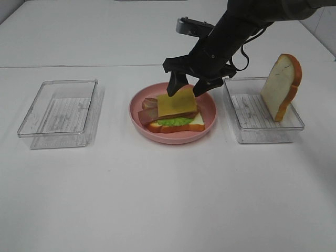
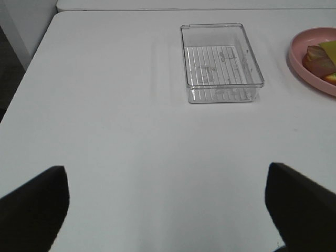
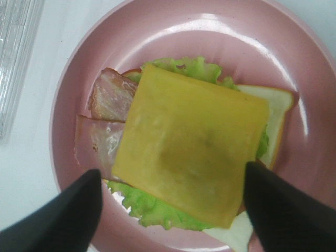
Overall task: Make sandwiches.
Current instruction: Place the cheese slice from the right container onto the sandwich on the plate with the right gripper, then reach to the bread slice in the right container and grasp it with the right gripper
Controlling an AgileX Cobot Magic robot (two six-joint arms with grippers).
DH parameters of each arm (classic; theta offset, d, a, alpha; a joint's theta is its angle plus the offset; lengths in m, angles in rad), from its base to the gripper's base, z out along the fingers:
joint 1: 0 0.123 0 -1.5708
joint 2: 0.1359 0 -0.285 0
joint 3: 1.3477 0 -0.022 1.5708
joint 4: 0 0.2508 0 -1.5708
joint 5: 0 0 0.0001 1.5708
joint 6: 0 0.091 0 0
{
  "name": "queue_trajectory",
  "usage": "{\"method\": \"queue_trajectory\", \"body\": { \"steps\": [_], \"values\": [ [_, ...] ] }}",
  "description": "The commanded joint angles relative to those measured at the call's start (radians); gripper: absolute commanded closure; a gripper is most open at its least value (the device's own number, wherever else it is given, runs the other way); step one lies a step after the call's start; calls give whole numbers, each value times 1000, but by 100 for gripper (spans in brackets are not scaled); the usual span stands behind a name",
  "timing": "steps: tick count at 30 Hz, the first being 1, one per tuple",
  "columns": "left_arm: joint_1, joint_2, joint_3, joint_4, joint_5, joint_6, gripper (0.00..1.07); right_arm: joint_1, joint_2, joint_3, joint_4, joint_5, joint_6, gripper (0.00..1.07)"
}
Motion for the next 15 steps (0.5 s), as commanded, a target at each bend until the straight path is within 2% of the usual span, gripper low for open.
{"method": "queue_trajectory", "body": {
  "steps": [1,13,15],
  "values": [
    [4,-17,0,-7,-6,0,11,-3,-10,-21,-30,7,0,14],
    [4,-17,0,-7,-6,0,11,-3,-85,-53,-65,37,30,13],
    [4,-17,0,-7,-6,0,11,-5,-100,-134,-112,155,67,13]
  ]
}}
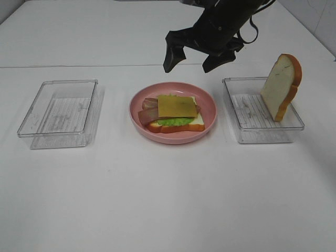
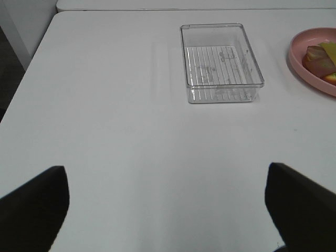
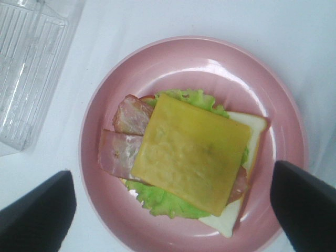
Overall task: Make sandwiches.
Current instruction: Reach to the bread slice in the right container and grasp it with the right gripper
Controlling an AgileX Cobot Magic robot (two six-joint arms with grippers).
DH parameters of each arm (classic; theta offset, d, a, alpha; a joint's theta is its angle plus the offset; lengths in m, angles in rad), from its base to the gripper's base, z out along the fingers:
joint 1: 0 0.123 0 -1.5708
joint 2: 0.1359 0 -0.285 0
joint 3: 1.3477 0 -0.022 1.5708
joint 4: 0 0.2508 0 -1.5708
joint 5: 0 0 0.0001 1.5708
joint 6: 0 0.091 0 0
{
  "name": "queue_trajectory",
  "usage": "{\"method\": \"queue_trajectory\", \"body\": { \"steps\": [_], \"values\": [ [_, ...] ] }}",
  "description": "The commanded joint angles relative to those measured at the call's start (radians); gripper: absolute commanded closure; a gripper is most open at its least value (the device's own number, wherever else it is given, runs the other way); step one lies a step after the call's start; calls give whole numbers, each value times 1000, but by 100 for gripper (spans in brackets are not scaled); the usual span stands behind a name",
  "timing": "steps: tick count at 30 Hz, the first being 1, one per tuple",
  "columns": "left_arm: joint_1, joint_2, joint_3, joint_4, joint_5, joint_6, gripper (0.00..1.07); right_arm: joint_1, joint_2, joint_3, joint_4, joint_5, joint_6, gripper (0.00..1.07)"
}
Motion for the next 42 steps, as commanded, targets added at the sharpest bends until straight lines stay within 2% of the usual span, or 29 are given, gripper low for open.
{"method": "queue_trajectory", "body": {
  "steps": [1,3,5,6,7,8,9,11,14,16,18,19,27,35,42],
  "values": [
    [4,-17,0,-7,-6,0,11,-5,-18,-51,-41,74,27,13],
    [4,-17,0,-7,-6,0,11,-7,-18,-148,-120,182,93,13],
    [4,-17,0,-7,-6,0,11,-7,-18,-185,-163,212,126,13],
    [4,-17,0,-7,-6,0,11,-7,-18,-254,-261,251,207,13],
    [4,-17,0,-7,-6,0,11,-7,-18,-254,-261,251,207,13],
    [4,-17,0,-7,-6,0,11,-17,-18,-303,-358,278,265,14],
    [4,-17,0,-7,-6,0,11,-17,-18,-303,-358,278,265,14],
    [4,-17,0,-7,-6,0,11,-42,-18,-356,-434,327,282,14],
    [4,-17,0,-7,-6,0,11,-51,-18,-368,-439,341,282,14],
    [4,-17,0,-7,-6,0,11,-139,-18,-378,-434,393,281,14],
    [4,-17,0,-7,-6,0,11,-160,-17,-378,-432,401,279,14],
    [4,-17,0,-7,-6,0,11,-211,-16,-378,-422,401,279,14],
    [4,-17,0,-7,-6,0,11,-355,-2,-368,-391,401,275,14],
    [4,-17,0,-7,-6,0,11,-389,11,-299,-328,401,247,14],
    [4,-17,0,-7,-6,0,11,-389,53,-294,-299,401,247,14]
  ]
}}
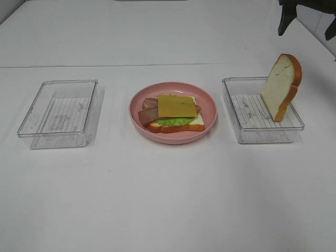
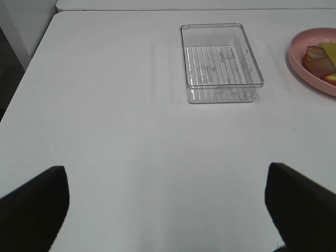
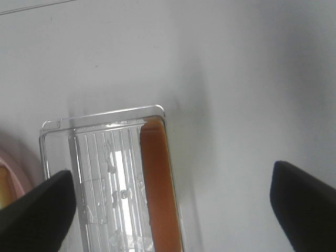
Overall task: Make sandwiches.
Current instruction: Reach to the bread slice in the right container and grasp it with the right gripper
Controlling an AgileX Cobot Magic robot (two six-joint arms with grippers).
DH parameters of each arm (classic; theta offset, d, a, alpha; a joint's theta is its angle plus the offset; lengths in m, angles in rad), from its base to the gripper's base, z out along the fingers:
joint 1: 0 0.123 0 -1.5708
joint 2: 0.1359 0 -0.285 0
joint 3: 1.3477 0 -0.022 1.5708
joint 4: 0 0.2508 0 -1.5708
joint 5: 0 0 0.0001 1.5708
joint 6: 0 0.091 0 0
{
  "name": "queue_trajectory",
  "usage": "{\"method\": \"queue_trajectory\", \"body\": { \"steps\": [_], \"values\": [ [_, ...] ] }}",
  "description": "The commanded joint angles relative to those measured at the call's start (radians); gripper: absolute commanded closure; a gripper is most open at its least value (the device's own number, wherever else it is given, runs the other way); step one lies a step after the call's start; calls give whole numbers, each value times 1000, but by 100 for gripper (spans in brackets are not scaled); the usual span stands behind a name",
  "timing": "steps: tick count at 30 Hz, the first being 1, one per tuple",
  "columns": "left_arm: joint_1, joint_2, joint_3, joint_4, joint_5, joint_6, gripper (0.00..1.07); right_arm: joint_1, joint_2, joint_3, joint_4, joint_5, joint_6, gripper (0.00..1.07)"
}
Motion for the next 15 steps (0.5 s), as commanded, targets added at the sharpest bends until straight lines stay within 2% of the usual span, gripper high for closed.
{"method": "queue_trajectory", "body": {
  "steps": [1,15],
  "values": [
    [4,-17,0,-6,-6,0,11,-1,33,3,35,101,-9,14],
    [4,-17,0,-6,-6,0,11,-1,117,19,47,101,-15,14]
  ]
}}
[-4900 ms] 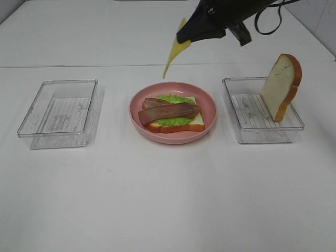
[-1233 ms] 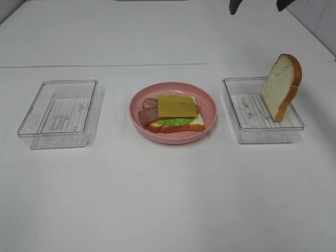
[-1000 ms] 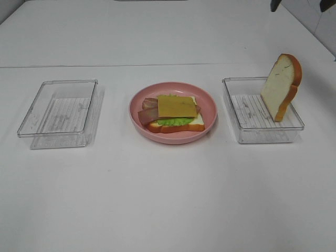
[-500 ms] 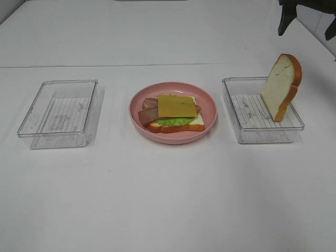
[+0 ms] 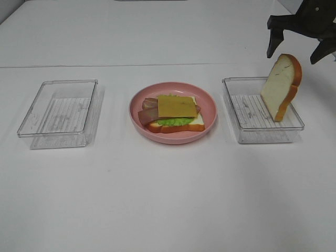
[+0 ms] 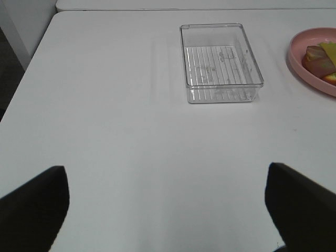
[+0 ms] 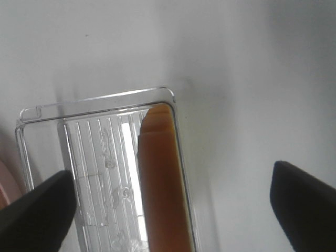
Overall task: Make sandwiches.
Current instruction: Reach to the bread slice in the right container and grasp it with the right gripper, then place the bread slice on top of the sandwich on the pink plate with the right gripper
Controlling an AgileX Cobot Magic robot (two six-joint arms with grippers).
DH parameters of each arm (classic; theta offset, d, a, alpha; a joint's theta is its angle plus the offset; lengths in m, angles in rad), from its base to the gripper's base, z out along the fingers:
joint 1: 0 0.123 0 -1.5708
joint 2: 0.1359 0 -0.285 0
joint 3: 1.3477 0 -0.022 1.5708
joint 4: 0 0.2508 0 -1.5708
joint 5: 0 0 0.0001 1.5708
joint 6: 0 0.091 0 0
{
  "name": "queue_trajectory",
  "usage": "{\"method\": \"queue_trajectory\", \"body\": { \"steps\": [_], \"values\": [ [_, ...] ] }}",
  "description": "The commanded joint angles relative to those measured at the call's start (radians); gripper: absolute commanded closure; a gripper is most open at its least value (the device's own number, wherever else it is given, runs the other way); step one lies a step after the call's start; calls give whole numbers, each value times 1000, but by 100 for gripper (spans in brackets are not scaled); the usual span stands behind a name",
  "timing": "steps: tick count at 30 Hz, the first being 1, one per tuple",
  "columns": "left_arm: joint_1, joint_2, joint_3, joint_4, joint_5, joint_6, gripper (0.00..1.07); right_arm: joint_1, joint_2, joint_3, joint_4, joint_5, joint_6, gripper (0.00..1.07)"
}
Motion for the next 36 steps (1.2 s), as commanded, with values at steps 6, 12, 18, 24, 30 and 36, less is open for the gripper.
{"method": "queue_trajectory", "body": {
  "steps": [6,12,18,24,30,36],
  "values": [
    [4,-17,0,-6,-6,0,11,-1,8,73,-9,103,-13,14],
    [4,-17,0,-6,-6,0,11,-1,31,77,-8,103,-13,14],
    [4,-17,0,-6,-6,0,11,-1,39,77,3,103,-13,14],
    [4,-17,0,-6,-6,0,11,-1,40,77,26,103,-13,37],
    [4,-17,0,-6,-6,0,11,-1,40,77,26,103,-7,91],
    [4,-17,0,-6,-6,0,11,-1,40,77,24,103,10,107]
  ]
}}
